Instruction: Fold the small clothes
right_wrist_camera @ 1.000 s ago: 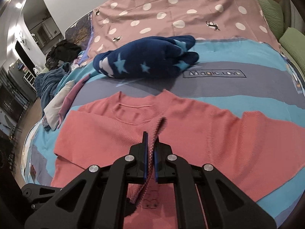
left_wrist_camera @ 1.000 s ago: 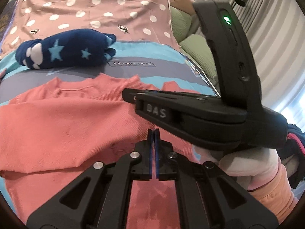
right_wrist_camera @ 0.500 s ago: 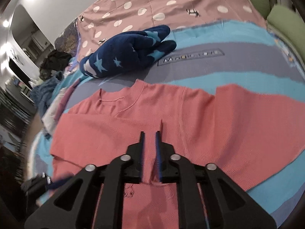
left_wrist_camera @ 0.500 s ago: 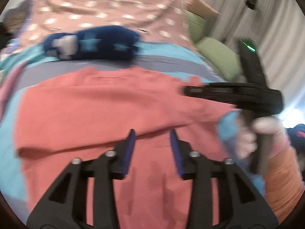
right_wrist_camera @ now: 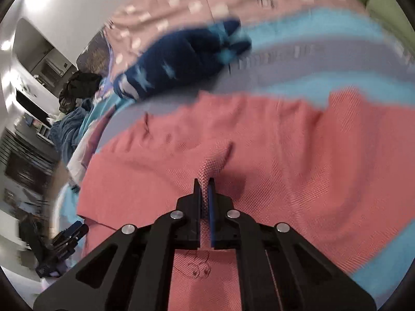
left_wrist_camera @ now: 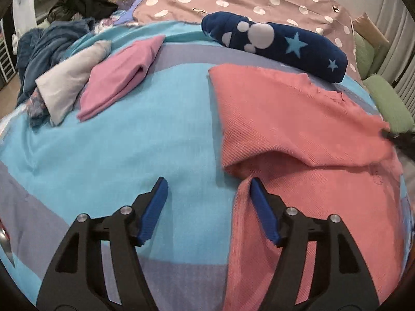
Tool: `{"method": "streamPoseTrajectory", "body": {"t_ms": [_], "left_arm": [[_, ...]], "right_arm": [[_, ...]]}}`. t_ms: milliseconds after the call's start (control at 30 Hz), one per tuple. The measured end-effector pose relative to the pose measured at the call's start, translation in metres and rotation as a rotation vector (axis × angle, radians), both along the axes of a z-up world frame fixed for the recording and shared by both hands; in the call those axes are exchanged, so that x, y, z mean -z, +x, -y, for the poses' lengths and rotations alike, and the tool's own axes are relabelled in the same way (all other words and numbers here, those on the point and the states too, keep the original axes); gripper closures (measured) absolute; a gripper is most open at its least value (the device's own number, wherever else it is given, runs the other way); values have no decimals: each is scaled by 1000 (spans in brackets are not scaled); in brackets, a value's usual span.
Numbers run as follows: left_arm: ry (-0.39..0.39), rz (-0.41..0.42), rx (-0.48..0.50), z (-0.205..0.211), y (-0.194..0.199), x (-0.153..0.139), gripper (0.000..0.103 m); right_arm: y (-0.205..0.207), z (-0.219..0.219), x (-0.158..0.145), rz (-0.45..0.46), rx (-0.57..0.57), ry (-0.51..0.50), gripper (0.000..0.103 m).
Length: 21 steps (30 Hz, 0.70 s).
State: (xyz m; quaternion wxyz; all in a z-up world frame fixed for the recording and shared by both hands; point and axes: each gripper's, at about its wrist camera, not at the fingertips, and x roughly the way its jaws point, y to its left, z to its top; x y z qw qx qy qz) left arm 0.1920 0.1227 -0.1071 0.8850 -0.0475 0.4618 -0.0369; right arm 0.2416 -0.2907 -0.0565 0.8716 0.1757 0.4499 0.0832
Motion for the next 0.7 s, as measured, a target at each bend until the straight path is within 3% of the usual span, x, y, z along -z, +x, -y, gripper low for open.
{"method": "streamPoseTrajectory", "body": {"t_ms": [133,200,267,333,400,500,533,567,700], "left_arm": [[30,20,-18,9,3,4,32],[52,30,-22,16,4,6,31],[52,37,-24,16,3,7,32],[36,37,-31,11,1,7,32],[20,35,-41,7,0,6,34],[-3,35,-57,3,-4,4,50],[-40,37,-59,3,-7,0,68],[-78,41,-64,4,-11,-6,94],[-144,109,13,26,-16,-34,97]], "right_arm": [[-7,12,-8,24,65,-163,98],[0,19,14,-50,12,-125,95],[-1,22,29,-102,30,-145,90],[-9,29,31,-90,62,-127,82],[-20,36,24,-64,86,-108,80],[-40,44,10,-20,89,-63,80],[-46,44,5,-7,69,-30,80],[-52,40,3,7,34,3,80],[-52,7,21,-33,-67,-21,80]]}}
